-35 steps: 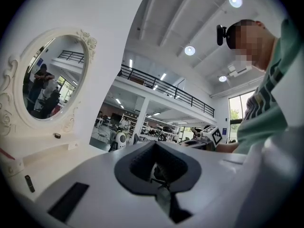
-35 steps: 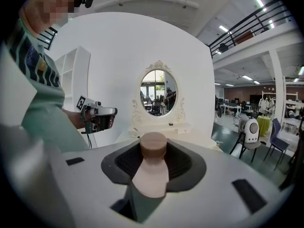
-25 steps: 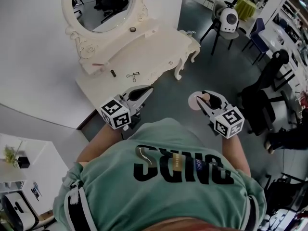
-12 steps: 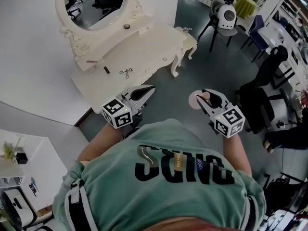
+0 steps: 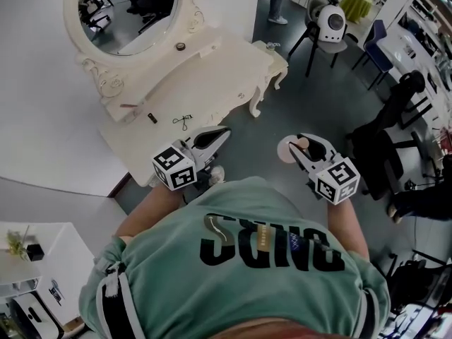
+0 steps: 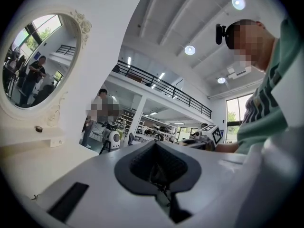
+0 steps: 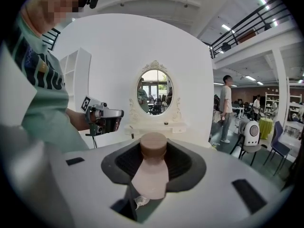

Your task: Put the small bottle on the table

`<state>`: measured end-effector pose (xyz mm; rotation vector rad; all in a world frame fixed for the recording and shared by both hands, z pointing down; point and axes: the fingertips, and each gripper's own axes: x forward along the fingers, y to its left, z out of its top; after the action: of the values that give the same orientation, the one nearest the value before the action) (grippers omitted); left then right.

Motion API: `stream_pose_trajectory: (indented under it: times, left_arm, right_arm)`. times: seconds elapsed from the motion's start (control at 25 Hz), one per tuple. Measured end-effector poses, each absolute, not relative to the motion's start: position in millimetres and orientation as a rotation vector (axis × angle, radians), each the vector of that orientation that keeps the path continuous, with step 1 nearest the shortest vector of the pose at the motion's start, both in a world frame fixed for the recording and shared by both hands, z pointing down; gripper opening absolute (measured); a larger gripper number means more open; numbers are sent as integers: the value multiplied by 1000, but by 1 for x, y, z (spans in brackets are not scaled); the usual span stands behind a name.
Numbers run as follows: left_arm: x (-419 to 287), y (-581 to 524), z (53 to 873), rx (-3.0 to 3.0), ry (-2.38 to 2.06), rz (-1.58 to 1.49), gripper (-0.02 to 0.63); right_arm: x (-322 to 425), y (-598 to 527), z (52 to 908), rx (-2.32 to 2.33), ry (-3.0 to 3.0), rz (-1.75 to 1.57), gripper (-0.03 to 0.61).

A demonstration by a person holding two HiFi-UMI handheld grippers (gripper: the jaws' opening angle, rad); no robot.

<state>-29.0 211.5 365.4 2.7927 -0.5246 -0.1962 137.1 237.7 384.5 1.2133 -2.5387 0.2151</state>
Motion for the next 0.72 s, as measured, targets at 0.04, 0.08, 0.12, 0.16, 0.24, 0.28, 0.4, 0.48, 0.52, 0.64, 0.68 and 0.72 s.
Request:
stream_pose_trajectory:
  times: [0.04,0.08,0.12,0.16,0.24,0.28,0.4,0.48,0.52,0.64,0.68,0.72]
  left_arm:
    - [-30,198,366,2796,-511,-200,8]
    - [-31,183,366,2800,-496,-204,8]
    - [-32,168,366,2803,-483,-208,8]
    - [-34,152,366,2806,-469,-211,8]
    - [-37,118,365,2813,-440,-214,8]
    - [-39,102,364,2815,-424,-212,8]
    - [-46,55,361,2823,-375,-198,8]
    - [-53,26,360,2829,-350,-194,8]
    - [-57,12,361,2828,-339,-193,8]
    - [-65,-23,365,2812,-311,-199,8]
    - [-67,-32,368,2805,-303,-201,8]
    - [-70,-39,370,2798,-296,-203,8]
  right_arm:
    - [135,226,385,1221,-2534,215,127]
    - [134,214,386,1229,-2529,215,127]
    - [132,200,387,1239,-2524,214,127]
    - [130,186,387,1250,-2519,213,127]
    - [125,155,385,1276,-2508,211,127]
    - [122,140,384,1291,-2502,213,127]
    - [112,96,380,1330,-2487,226,127]
    - [104,68,377,1343,-2484,230,127]
    - [100,54,376,1350,-2483,232,127]
    - [92,17,376,1380,-2470,240,127]
    - [90,7,376,1388,-2464,244,127]
    - [87,-2,376,1392,-2458,248,127]
